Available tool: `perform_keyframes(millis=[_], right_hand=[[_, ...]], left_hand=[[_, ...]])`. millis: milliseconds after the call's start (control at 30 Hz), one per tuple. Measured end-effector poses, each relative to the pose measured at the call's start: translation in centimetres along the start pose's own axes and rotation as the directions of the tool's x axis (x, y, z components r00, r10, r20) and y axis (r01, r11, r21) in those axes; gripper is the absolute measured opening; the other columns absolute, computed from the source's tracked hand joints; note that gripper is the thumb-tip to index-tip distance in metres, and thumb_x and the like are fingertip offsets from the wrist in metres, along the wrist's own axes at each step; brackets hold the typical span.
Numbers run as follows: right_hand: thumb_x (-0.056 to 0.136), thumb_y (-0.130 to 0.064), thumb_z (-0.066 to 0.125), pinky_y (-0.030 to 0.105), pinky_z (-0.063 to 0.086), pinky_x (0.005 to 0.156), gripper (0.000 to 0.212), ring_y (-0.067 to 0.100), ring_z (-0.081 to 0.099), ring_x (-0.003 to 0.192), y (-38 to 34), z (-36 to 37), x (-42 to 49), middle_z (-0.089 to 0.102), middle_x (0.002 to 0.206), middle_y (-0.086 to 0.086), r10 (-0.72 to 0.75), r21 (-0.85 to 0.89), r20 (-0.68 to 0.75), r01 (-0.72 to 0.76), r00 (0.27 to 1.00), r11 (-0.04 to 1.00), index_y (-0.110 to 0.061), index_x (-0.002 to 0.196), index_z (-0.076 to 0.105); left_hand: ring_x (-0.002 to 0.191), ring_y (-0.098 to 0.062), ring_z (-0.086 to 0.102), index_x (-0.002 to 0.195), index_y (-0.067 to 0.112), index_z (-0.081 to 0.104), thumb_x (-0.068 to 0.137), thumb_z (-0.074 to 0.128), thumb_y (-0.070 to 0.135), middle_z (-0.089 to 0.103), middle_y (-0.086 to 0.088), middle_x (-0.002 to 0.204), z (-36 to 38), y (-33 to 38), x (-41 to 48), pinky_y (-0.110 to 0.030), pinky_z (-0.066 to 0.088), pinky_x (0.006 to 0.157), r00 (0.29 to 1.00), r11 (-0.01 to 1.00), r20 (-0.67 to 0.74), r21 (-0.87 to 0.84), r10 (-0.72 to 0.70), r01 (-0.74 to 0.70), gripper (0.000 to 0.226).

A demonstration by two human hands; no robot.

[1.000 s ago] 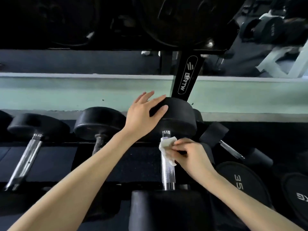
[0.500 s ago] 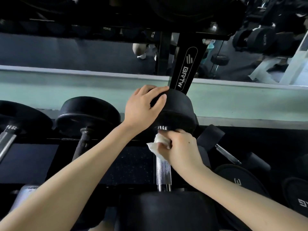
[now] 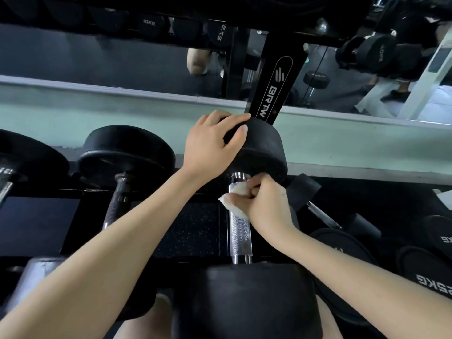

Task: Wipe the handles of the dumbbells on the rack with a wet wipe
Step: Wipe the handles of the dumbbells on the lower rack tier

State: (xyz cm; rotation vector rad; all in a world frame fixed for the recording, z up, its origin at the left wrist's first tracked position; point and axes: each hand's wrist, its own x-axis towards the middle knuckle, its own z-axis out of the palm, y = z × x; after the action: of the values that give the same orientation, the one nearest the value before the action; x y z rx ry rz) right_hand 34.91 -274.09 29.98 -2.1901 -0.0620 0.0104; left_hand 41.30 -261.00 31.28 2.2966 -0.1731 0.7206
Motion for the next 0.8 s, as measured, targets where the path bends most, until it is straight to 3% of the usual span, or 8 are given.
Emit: perform_keyframes(millis=[100,233,333,433,500,567,667,800], right_hand=[[0.077,-0.021,0.075,0.003,0.036,0.052,0.034,-0.007,0.045,0.059,0.0,0.9,0.8,0.048,0.065,-0.018,0.13,0.058,-0.039,-0.127,0.991,0.99,-0.022,0.063,0.044],[0.077,-0.034,0.075,0.013,0.04,0.056,0.024,0.004,0.056,0.067,0.8,1.4,1.8,0.061,0.072,-0.005,0.347,0.17,0.017,-0.345,0.938,0.923,-0.011,0.081,0.068],[0.077,-0.024,0.076,0.036,0.056,0.076,0.023,0.018,0.064,0.079,0.8,0.9,2.7,0.068,0.081,0.004,0.482,0.438,0.193,-0.515,0.854,0.737,-0.006,0.09,0.069],[0.085,-0.019,0.066,0.039,0.055,0.069,0.014,0.017,0.065,0.067,1.0,0.1,3.3,0.069,0.071,0.005,0.485,0.588,0.391,-0.618,0.782,0.522,-0.006,0.085,0.064],[0.085,-0.022,0.064,0.04,0.055,0.072,0.024,0.022,0.064,0.071,1.3,0.2,3.4,0.069,0.075,0.009,0.476,0.622,0.415,-0.624,0.775,0.474,0.0,0.095,0.063],[0.084,-0.023,0.068,0.032,0.055,0.071,0.041,0.024,0.063,0.077,1.1,0.9,3.5,0.067,0.088,0.013,0.481,0.563,0.312,-0.567,0.82,0.601,0.009,0.108,0.061],[0.084,-0.03,0.068,0.02,0.048,0.063,0.043,0.017,0.055,0.072,1.0,1.9,3.6,0.056,0.078,0.005,0.349,0.211,0.042,-0.349,0.936,0.913,0.01,0.099,0.063],[0.08,-0.041,0.068,0.027,0.046,0.07,0.04,0.015,0.054,0.072,1.4,2.1,3.3,0.058,0.075,0.001,0.231,0.032,0.016,-0.232,0.973,0.972,-0.003,0.091,0.069]], left_hand=[[0.105,-0.014,0.052,0.119,0.034,0.063,0.089,0.035,0.046,0.062,0.008,0.111,0.2,0.0,0.1,-0.02,0.034,0.085,1.0,1.0,-0.024,-0.006,0.019,-0.019,0.044],[0.103,-0.014,0.052,0.118,0.034,0.064,0.088,0.035,0.046,0.062,0.008,0.108,0.2,0.1,0.1,-0.025,0.038,0.086,0.999,1.0,-0.032,-0.022,0.015,-0.016,0.044],[0.103,-0.015,0.052,0.119,0.034,0.064,0.088,0.035,0.046,0.062,0.008,0.109,0.2,0.1,0.1,-0.027,0.04,0.087,1.0,1.0,-0.029,-0.024,0.009,-0.01,0.045],[0.103,-0.016,0.053,0.119,0.034,0.064,0.087,0.034,0.046,0.062,0.008,0.109,0.1,0.2,0.1,-0.028,0.041,0.087,0.999,1.0,-0.032,-0.028,0.005,-0.006,0.045],[0.103,-0.016,0.053,0.119,0.033,0.064,0.087,0.034,0.046,0.063,0.008,0.108,0.2,0.3,0.1,-0.028,0.041,0.086,0.999,1.0,-0.04,-0.027,0.007,-0.008,0.045],[0.101,-0.017,0.054,0.117,0.032,0.065,0.088,0.035,0.044,0.063,0.007,0.107,0.3,0.4,0.1,-0.029,0.042,0.085,0.998,1.0,-0.059,-0.012,0.01,-0.011,0.044],[0.099,-0.018,0.056,0.116,0.031,0.066,0.087,0.036,0.042,0.065,0.005,0.106,0.4,0.5,0.1,-0.029,0.044,0.082,0.996,1.0,-0.083,0.004,0.013,-0.013,0.043],[0.099,-0.018,0.056,0.116,0.031,0.066,0.087,0.035,0.042,0.065,0.004,0.106,0.4,0.5,0.1,-0.028,0.043,0.081,0.996,1.0,-0.089,0.0,0.015,-0.015,0.044]])
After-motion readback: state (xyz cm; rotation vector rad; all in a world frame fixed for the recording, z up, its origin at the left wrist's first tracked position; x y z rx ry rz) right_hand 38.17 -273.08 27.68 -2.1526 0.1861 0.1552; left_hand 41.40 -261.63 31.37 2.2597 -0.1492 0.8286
